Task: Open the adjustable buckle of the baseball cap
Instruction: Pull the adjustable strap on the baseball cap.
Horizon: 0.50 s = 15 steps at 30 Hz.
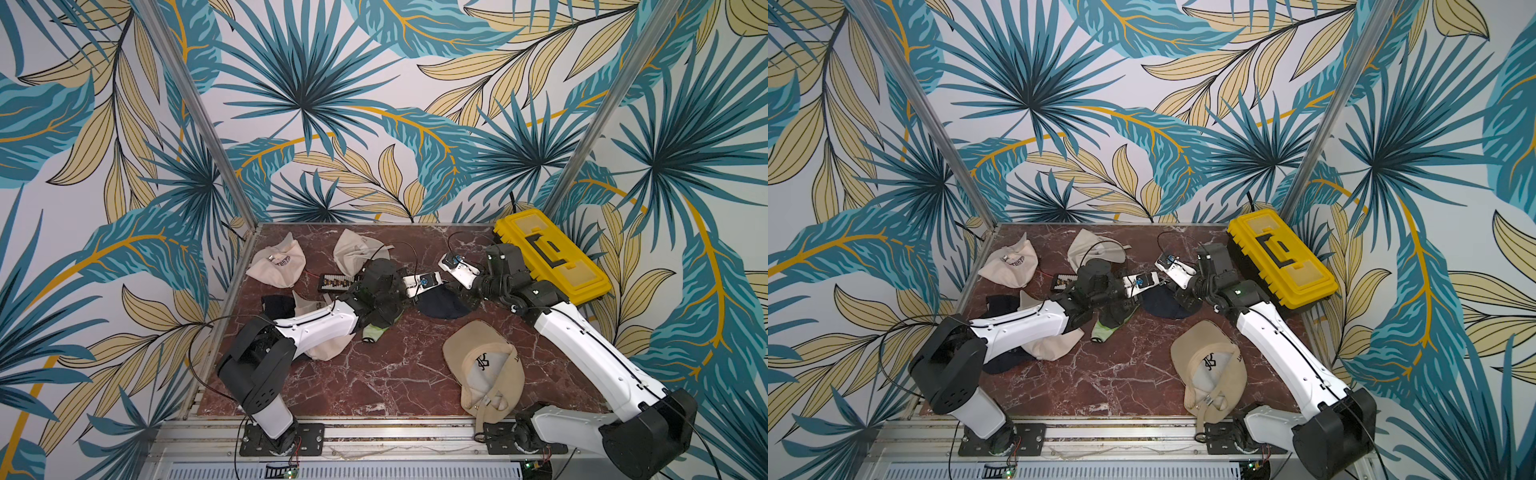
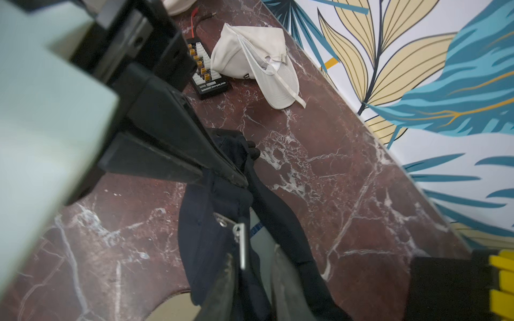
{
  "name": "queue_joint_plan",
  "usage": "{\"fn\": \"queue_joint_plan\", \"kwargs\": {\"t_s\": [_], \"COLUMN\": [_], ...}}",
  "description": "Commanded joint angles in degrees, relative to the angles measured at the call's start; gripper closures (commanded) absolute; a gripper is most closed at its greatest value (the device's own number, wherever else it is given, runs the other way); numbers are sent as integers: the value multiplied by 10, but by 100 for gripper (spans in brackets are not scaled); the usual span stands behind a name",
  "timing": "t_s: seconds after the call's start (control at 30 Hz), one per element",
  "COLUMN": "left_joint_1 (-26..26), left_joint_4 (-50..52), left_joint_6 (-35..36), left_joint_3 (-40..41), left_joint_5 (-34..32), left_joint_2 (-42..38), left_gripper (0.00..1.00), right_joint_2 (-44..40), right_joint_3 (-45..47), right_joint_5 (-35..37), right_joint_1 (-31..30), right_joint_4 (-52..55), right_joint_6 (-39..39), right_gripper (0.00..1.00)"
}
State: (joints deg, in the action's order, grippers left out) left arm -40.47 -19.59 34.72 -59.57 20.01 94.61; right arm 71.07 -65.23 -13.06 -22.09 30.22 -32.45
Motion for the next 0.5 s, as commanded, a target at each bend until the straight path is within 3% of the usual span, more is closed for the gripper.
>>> {"fn": "queue_joint_plan", "kwargs": {"t_s": [0.0,0.03,0.27,0.47], "left_joint_1": [-3,-2,6,37], "left_joint_4": [-2,-2,-1,-2], "left_joint_6": [0,-2,-106,-226], "left_joint_3": [3,1,-40,-67], "left_joint_5": [8,7,-66,-76], "left_joint_2": [-23,-21,5,25], "left_gripper": [100,100,100,100], "right_joint_2": [-2,-5,-23,-57], "right_joint_3": [4,4,4,48], "right_joint_5": [9,8,22,114], "right_joint_1": [-4,-4,-4,-4], "right_joint_4": [-4,-5,41,23], "right_joint_6": [6,10,22,90], "right_gripper": [95,100,100,100]}}
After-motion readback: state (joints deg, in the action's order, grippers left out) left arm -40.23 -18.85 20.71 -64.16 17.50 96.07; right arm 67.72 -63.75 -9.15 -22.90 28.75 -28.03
